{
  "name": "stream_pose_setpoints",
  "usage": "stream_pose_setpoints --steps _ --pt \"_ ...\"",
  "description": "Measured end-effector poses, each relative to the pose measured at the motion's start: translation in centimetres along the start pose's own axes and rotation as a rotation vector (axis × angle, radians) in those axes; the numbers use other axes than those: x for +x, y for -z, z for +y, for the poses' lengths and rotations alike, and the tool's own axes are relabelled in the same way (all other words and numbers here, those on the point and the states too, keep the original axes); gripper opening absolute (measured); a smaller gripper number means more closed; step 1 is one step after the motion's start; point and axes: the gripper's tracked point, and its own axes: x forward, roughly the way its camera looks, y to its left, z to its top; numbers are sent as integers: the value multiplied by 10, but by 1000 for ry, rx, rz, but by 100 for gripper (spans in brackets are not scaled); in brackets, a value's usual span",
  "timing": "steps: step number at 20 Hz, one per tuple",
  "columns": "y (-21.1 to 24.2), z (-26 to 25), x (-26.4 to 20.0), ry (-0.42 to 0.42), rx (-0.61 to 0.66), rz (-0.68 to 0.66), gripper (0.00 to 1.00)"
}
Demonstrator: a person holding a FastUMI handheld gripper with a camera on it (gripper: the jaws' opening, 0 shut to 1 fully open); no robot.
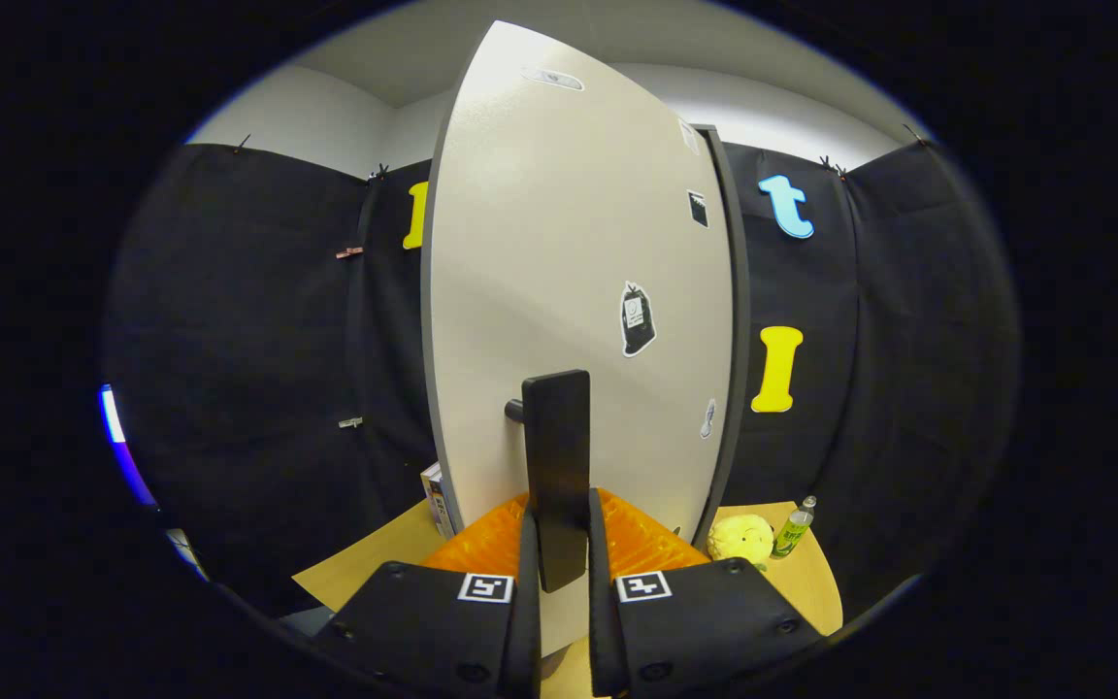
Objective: Open the shoe cabinet door, grab the shoes and put them into the shoe cabinet, then close the shoe cabinet door.
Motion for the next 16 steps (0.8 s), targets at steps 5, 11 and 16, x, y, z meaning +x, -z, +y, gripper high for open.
stream_pose_setpoints --steps 5,11,16 --pt "-1 -44 -25 65 13 -22 23" --pt "-4 -97 -43 80 2 -15 23" --pt "-6 -124 -52 94 85 -16 18"
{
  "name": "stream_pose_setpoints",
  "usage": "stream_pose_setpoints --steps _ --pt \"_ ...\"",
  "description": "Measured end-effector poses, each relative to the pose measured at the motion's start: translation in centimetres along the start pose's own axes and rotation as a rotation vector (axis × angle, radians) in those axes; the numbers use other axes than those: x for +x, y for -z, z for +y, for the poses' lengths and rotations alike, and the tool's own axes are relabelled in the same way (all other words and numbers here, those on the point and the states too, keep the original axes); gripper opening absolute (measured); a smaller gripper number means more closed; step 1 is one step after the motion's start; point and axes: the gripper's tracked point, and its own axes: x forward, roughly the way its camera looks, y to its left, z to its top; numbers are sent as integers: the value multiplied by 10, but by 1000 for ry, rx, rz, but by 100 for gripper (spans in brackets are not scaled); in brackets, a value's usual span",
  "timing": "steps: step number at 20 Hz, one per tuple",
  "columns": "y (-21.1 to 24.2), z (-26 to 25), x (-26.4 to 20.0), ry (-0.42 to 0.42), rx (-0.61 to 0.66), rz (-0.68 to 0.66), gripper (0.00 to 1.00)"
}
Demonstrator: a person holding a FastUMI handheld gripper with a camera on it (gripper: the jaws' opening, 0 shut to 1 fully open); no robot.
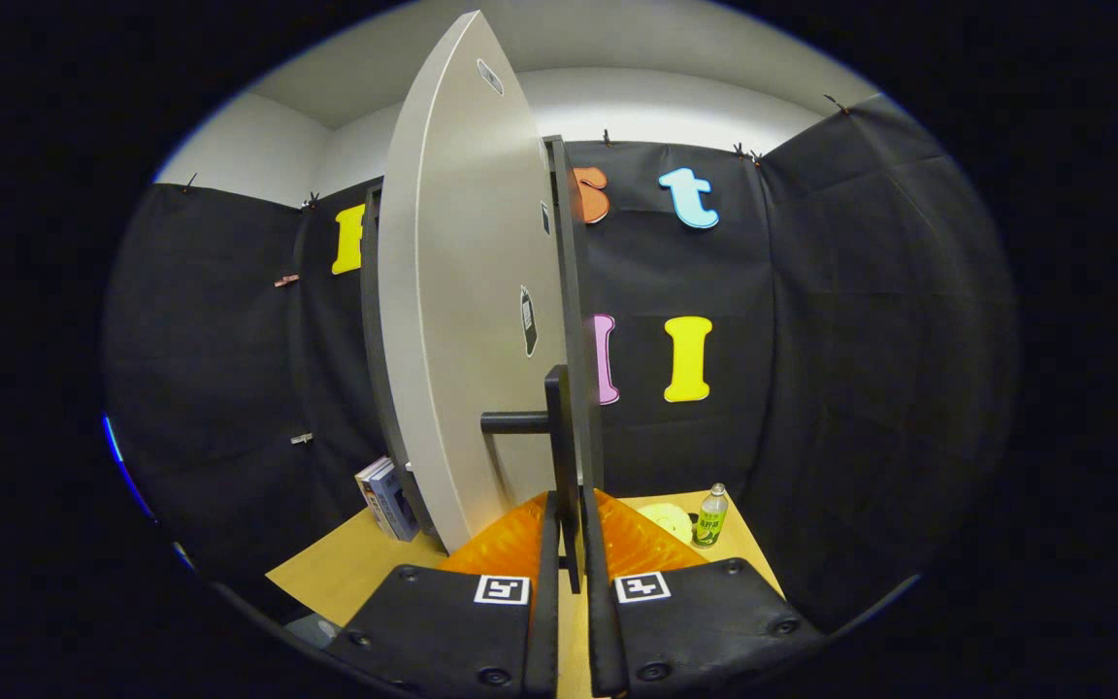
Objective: Open the shoe cabinet door, grab the shoes and put them into the shoe cabinet, then close the shoe cabinet door.
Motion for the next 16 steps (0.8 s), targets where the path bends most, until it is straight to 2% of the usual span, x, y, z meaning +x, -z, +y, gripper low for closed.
stream_pose_setpoints --steps 2,8,12,15,16 --pt "3 2 -2 -28 23 12 18" --pt "5 -2 0 42 -33 -8 18" --pt "11 -2 -17 84 -43 3 18" --pt "24 12 -38 52 -31 38 18" --pt "33 20 -45 40 -31 60 21"
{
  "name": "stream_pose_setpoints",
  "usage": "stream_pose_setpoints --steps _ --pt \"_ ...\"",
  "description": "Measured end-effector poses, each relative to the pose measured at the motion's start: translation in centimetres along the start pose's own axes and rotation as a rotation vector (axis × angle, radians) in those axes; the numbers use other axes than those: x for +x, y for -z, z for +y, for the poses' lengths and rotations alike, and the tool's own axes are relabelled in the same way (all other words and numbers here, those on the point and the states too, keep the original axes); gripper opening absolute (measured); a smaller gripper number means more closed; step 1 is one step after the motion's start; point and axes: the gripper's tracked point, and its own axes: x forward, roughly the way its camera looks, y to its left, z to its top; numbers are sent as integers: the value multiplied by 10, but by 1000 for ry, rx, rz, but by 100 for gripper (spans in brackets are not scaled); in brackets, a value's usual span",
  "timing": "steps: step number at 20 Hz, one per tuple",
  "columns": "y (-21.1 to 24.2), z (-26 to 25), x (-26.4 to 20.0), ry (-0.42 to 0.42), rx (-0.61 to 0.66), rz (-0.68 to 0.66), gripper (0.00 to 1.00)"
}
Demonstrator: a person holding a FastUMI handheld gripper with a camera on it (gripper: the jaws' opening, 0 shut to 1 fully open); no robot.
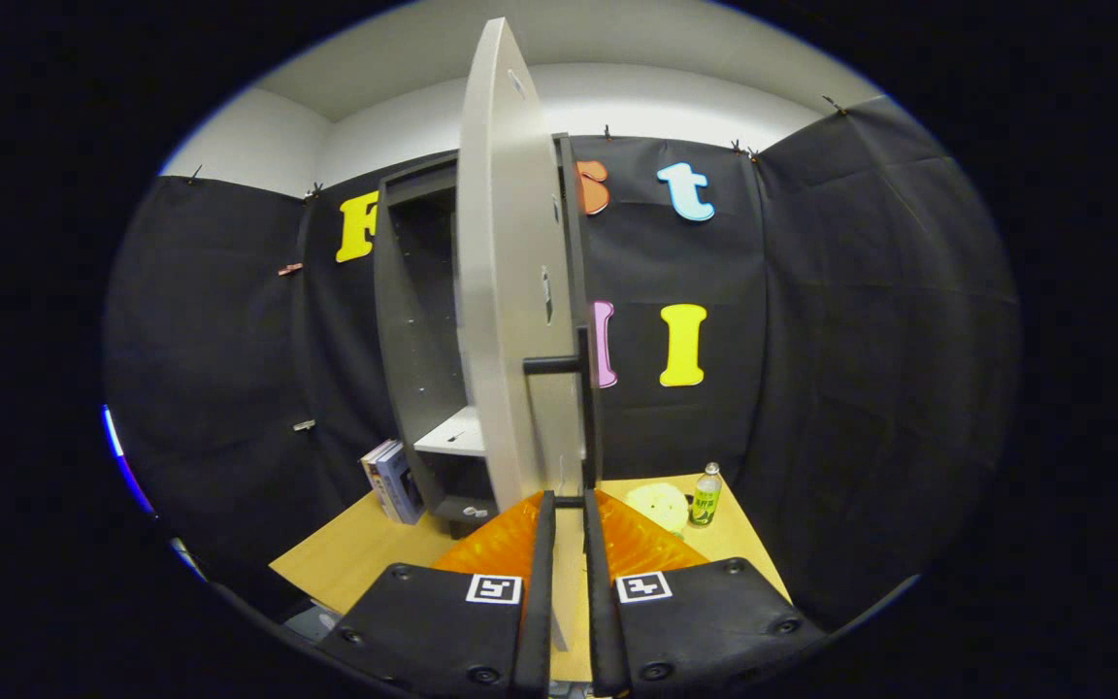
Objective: Open the shoe cabinet door, grab the shoes and put them into the shoe cabinet, then close the shoe cabinet door.
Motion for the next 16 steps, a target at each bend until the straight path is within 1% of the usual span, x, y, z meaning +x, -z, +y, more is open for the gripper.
stream_pose_setpoints --steps 2,3,4,5,6,7,8,9,10,12,16 --pt "15 25 -16 -38 11 49 25" --pt "28 40 -17 -57 2 69 30" --pt "44 55 -18 -63 -16 100 41" --pt "63 66 -16 -59 -32 133 48" --pt "84 79 -11 -62 -43 164 57" --pt "102 91 -4 -58 -48 195 61" --pt "122 107 10 -55 -47 223 70" --pt "142 119 22 -50 -36 246 75" --pt "162 131 35 -40 -20 272 85" --pt "203 151 60 -25 9 336 92" --pt "268 176 113 -16 31 423 91"
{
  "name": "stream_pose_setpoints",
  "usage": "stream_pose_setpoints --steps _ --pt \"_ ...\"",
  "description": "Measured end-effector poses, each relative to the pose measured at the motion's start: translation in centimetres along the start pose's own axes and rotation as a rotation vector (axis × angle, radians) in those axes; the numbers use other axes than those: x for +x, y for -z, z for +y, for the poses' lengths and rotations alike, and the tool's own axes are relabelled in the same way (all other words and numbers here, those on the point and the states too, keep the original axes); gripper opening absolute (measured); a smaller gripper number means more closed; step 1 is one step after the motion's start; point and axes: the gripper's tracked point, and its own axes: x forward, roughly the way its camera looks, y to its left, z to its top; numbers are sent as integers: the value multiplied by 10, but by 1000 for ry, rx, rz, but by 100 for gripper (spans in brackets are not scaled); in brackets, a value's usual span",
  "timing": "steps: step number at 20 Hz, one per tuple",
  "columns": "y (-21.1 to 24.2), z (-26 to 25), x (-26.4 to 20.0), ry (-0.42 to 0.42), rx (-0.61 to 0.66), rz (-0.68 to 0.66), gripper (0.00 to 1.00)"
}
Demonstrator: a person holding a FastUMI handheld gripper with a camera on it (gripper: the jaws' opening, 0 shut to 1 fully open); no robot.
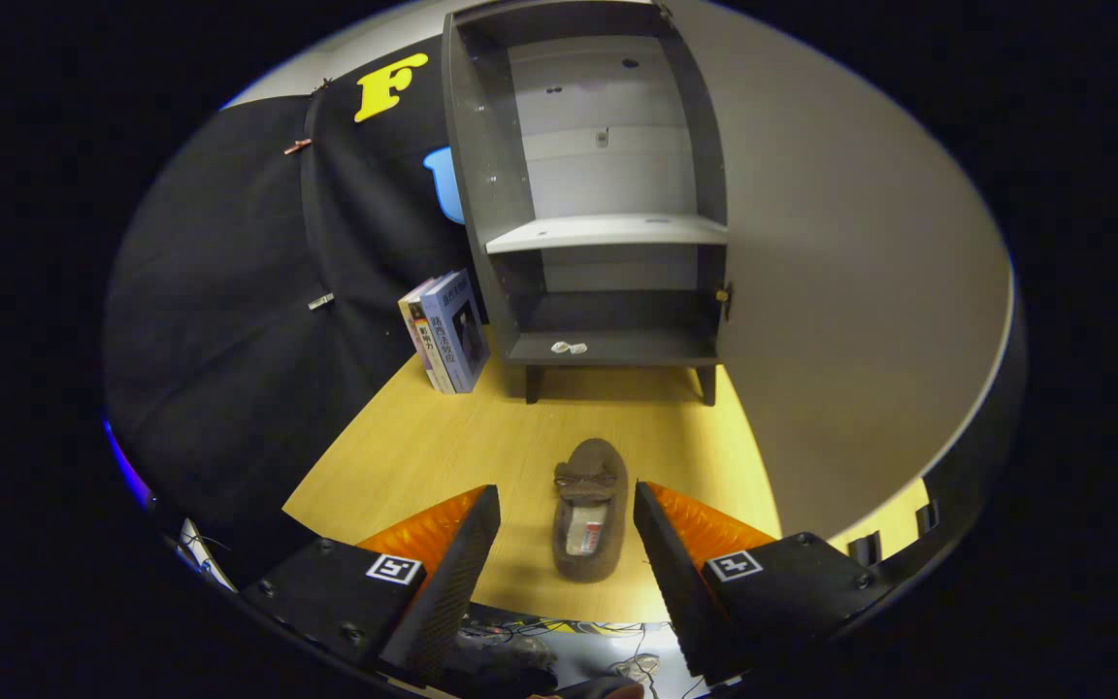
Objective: Open the shoe cabinet door, grab the shoes and put them into the shoe cabinet, then close the shoe cabinet door.
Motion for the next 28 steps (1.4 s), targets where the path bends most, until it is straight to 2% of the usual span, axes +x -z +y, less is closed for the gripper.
stream_pose_setpoints --steps 10,13,17,19,22,25,28 --pt "103 2 131 58 19 218 90" --pt "119 -3 161 74 45 228 90" --pt "120 -7 198 117 48 188 74" --pt "114 -17 211 177 47 154 60" --pt "102 -26 223 231 12 95 9" --pt "79 -16 212 194 33 75 9" --pt "36 -17 194 193 9 33 8"
